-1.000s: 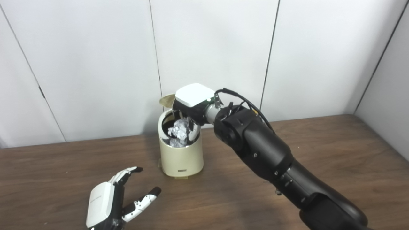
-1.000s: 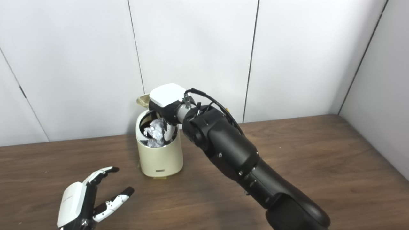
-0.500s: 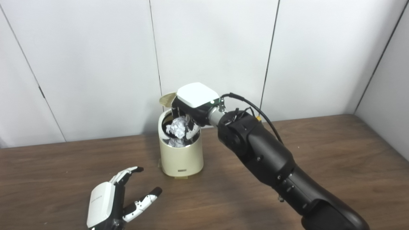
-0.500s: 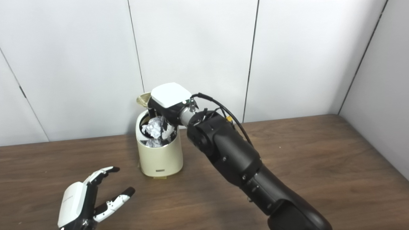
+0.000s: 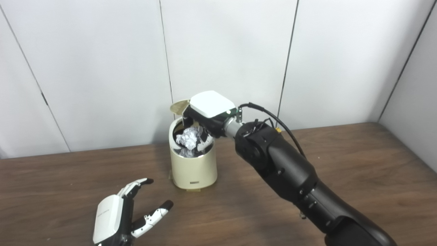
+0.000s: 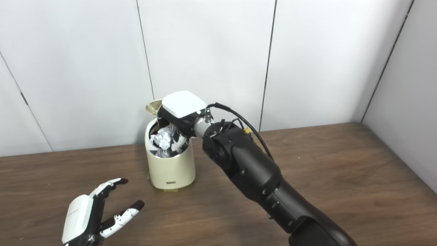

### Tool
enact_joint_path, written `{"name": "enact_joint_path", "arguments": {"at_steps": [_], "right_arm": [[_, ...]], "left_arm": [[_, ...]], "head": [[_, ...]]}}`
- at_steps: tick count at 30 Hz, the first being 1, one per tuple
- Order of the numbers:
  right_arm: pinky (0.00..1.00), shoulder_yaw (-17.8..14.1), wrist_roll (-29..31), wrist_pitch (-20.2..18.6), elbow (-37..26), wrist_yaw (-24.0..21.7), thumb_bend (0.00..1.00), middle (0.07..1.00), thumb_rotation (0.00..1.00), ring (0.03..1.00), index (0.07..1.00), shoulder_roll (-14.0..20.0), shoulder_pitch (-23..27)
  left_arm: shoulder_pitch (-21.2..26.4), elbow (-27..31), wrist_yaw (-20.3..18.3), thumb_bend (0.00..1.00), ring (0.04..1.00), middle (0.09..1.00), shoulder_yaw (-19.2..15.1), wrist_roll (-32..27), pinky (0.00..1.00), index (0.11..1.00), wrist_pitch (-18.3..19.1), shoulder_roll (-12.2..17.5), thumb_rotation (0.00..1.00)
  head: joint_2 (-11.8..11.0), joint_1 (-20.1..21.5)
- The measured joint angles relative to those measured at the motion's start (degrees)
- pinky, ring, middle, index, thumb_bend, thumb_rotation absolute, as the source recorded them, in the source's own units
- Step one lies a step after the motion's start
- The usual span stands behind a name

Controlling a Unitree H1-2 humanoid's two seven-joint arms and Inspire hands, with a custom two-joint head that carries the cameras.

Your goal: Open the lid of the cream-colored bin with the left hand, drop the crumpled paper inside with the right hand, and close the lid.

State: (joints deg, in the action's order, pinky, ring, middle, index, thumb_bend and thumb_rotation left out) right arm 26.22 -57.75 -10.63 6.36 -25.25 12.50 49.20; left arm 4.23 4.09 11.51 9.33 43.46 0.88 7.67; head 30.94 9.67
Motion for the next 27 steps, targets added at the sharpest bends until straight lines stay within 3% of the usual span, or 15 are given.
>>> {"name": "enact_joint_path", "arguments": {"at_steps": [2,4,16,27], "right_arm": [[0.46,0.07,-0.02,-0.12,-0.25,-0.79,0.93,0.675,0.07,0.578,0.58,0.04,0.01],[0.48,0.32,-0.09,-0.12,-0.45,-1.1,0.98,0.683,0.07,0.59,0.596,0.03,0.02],[0.56,1.64,-3.05,-0.47,-0.92,-3.95,1.0,0.806,0.16,0.732,0.717,0.21,0.99],[0.64,1.63,-4.52,-1.31,-1.74,-6.62,1.0,0.833,0.13,0.783,0.844,0.05,0.99]], "left_arm": [[0.0,0.0,0.0,0.77,0.779,0.799,0.02,0.0,0.73,0.791,0.0,0.0,0.78],[0.0,0.0,0.0,0.77,0.779,0.799,0.04,0.0,0.73,0.791,0.0,0.0,0.78],[0.0,0.0,0.0,0.78,0.78,0.798,0.05,0.0,0.73,0.788,0.0,0.07,0.78],[0.0,0.01,-0.01,0.78,0.779,0.801,0.06,0.01,0.73,0.79,0.0,0.11,0.78]], "head": [[0.0,0.0],[0.0,0.0],[0.09,0.09],[0.44,0.26]]}}
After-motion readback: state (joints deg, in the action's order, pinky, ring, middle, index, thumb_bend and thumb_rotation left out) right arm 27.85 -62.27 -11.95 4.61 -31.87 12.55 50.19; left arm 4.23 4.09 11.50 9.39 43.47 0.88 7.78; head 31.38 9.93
